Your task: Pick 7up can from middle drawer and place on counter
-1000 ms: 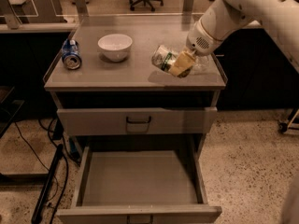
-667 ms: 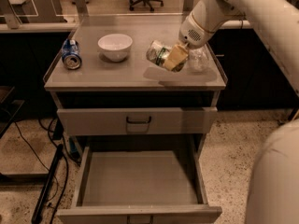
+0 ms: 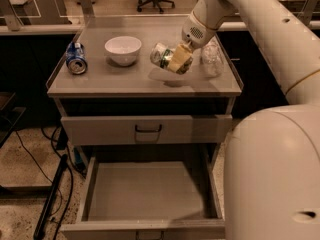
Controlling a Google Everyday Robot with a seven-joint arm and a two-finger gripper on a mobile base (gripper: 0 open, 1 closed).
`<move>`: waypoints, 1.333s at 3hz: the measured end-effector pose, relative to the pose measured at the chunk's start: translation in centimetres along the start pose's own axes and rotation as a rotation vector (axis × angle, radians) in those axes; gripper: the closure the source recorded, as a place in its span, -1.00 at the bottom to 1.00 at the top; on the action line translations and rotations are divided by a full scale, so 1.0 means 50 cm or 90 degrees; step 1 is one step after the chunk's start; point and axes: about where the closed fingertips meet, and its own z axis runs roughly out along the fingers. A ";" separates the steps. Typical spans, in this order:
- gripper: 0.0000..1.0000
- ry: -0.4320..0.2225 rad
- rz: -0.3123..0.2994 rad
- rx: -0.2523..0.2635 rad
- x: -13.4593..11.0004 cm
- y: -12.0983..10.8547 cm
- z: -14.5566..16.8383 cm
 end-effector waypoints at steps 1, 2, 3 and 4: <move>1.00 0.024 0.006 -0.023 -0.009 -0.017 0.046; 1.00 0.031 0.015 -0.030 -0.013 -0.034 0.071; 1.00 0.044 0.029 -0.030 -0.002 -0.052 0.089; 1.00 0.050 0.043 -0.030 0.013 -0.068 0.103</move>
Offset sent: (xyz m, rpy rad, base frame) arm 0.0374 0.0055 -0.0256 -0.0430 0.1172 0.0008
